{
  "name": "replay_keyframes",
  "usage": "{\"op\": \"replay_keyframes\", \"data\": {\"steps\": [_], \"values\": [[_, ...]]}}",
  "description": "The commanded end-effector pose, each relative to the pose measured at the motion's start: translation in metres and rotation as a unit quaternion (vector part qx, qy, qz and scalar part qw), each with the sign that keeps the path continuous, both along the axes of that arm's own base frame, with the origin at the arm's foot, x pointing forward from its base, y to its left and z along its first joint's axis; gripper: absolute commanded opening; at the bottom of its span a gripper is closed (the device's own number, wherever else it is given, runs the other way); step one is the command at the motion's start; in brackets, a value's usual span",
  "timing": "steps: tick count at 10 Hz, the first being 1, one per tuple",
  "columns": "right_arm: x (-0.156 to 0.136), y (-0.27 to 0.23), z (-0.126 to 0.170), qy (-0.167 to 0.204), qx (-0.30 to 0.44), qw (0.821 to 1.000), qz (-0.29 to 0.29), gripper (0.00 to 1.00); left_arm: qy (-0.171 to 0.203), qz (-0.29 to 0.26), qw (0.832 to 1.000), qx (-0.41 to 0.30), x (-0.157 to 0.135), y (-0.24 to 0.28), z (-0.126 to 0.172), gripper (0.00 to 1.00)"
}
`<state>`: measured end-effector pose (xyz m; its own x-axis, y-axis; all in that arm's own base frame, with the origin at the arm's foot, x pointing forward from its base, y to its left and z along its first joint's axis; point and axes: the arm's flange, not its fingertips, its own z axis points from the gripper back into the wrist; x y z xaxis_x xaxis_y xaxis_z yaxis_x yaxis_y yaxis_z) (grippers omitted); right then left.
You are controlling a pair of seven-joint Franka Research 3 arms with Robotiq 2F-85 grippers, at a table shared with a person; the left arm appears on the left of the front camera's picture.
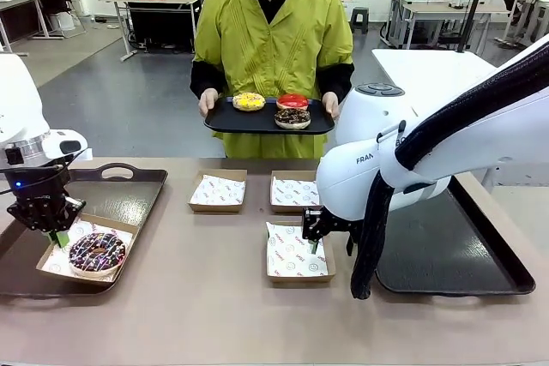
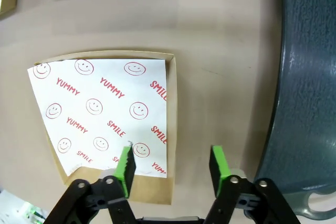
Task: Individually package the donuts and arrange them on the tray.
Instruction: Place the picked Paper togo box on the Handle tray while simultaneously picking up another Paper togo box from the table with the other hand.
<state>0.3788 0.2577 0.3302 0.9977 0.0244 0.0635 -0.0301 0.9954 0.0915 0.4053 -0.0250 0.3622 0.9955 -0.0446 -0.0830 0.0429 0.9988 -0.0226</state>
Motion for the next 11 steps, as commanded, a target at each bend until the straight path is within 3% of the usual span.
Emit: {"op": "replay_keyframes", "data": {"steps": [1,3,4,6,11], "values": [[-0.001,0.002,-0.007,-0.011,-0.002,1.0,-0.002,0.0,-0.007,-0.01,1.0,-0.007,0.001,0.001,0.003,1.0],[-0.001,0.001,-0.008,-0.006,0.0,1.0,-0.009,0.0,-0.01,-0.013,1.0,-0.011,-0.001,0.002,0.006,1.0],[0.0,0.0,-0.01,-0.003,0.001,1.0,-0.011,0.03,-0.011,-0.015,1.0,-0.014,-0.002,0.003,0.007,0.84],[0.0,0.0,-0.015,0.006,0.005,1.0,-0.013,0.0,-0.013,-0.021,0.999,-0.02,-0.006,0.004,0.01,1.0],[-0.003,-0.001,-0.006,-0.002,0.019,0.999,-0.032,0.0,-0.015,-0.023,0.999,-0.039,-0.009,0.006,0.015,0.98]]}}
